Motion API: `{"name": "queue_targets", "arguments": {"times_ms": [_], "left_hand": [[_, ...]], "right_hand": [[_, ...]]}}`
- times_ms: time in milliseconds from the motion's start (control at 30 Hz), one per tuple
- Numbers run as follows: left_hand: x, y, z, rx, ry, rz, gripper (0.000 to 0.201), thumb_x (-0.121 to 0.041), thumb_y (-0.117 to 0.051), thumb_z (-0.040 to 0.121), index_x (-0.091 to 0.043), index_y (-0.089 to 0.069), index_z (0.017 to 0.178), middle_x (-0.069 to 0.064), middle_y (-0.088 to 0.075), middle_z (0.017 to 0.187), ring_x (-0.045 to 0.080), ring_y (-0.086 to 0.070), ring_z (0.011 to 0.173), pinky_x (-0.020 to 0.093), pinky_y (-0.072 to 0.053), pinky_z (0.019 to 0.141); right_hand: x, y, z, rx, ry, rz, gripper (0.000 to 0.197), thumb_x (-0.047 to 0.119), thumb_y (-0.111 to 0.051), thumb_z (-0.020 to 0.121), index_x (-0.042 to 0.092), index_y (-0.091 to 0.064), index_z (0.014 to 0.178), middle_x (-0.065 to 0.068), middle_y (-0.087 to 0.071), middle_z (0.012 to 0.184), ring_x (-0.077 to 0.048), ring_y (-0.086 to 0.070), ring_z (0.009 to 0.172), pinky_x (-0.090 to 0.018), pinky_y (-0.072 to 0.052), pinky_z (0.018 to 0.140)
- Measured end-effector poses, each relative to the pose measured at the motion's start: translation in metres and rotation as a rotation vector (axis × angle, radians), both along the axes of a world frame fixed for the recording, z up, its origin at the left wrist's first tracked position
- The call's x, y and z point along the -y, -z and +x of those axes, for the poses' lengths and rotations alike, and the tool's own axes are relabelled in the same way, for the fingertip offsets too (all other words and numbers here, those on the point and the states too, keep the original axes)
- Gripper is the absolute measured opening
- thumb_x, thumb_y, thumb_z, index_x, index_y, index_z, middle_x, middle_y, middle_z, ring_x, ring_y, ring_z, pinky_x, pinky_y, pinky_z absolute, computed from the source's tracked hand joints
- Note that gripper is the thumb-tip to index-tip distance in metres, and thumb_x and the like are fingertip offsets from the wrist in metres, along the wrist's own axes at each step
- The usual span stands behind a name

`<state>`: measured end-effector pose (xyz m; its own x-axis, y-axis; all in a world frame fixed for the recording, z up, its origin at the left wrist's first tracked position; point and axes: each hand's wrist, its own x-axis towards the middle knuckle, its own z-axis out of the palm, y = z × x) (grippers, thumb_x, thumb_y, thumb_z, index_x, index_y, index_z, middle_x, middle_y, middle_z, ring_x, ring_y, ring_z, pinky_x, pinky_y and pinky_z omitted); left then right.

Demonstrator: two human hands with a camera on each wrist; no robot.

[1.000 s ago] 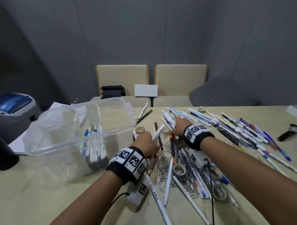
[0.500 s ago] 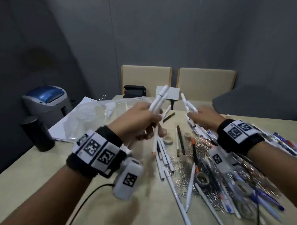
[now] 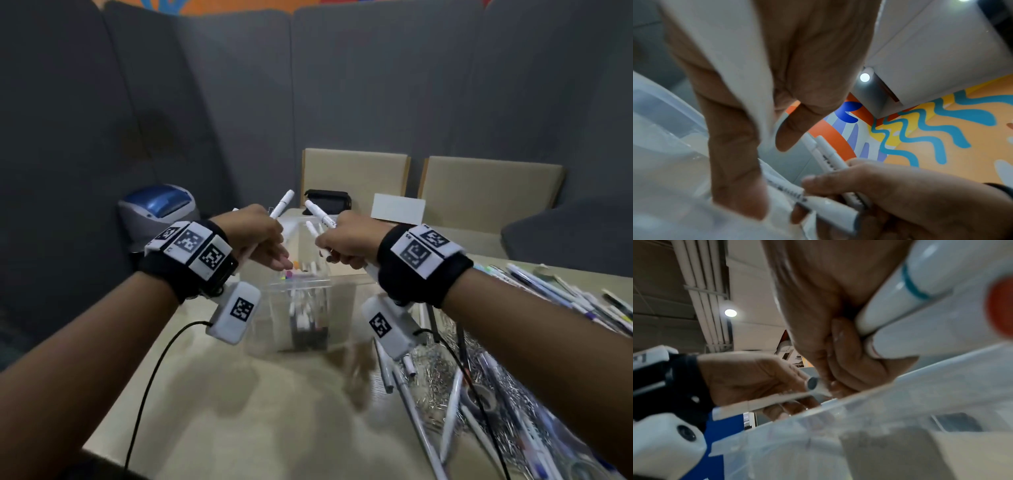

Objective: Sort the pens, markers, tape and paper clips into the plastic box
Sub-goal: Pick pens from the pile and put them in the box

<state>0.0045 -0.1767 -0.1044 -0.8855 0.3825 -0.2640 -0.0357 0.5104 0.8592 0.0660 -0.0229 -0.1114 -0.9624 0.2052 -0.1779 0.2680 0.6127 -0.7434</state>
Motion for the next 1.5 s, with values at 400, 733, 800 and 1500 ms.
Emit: {"name": "queue_targets", "arguments": {"times_ms": [400,733,800,1500], "left_hand": [[-0.008,-0.012,0.007,0.006,0.023,0.031,0.040,0.003,-0.048,0.094,-0.002,-0.043,0.133,0.024,-0.047,0.128,0.043,-0.068,0.089,0.053,-0.059,0.068],[-0.008,-0.023,-0.003,-0.237,-0.063,0.084,0.037,-0.007,-0.056,0.091,-0.009,-0.048,0.128,0.017,-0.058,0.113,0.031,-0.067,0.090,0.044,-0.059,0.061],[-0.010,-0.024,-0.001,-0.272,-0.041,0.052,0.026,-0.008,-0.056,0.092,-0.011,-0.054,0.117,0.016,-0.062,0.108,0.030,-0.068,0.088,0.041,-0.059,0.059],[-0.054,0.008,0.011,-0.206,0.478,-0.614,0.024,0.004,-0.047,0.086,0.003,-0.071,0.086,0.006,-0.065,0.069,0.022,-0.058,0.068,0.029,-0.053,0.068]], "right_hand": [[0.006,-0.004,-0.012,0.069,0.078,-0.188,0.022,0.007,-0.044,0.094,-0.003,-0.045,0.114,-0.017,-0.054,0.078,-0.019,-0.046,0.053,-0.026,-0.038,0.047],[0.013,-0.010,-0.030,0.017,-0.033,-0.093,0.046,0.017,-0.055,0.094,0.000,-0.042,0.134,-0.021,-0.055,0.116,-0.033,-0.064,0.102,-0.046,-0.053,0.093],[0.006,-0.010,-0.027,-0.024,-0.029,-0.117,0.043,0.015,-0.053,0.094,0.000,-0.044,0.133,-0.019,-0.057,0.115,-0.029,-0.063,0.100,-0.041,-0.054,0.091],[-0.117,0.008,0.028,-0.278,0.173,-0.298,0.015,0.003,-0.058,0.090,0.008,-0.064,0.102,-0.012,-0.067,0.097,-0.019,-0.066,0.083,-0.031,-0.060,0.067]]}}
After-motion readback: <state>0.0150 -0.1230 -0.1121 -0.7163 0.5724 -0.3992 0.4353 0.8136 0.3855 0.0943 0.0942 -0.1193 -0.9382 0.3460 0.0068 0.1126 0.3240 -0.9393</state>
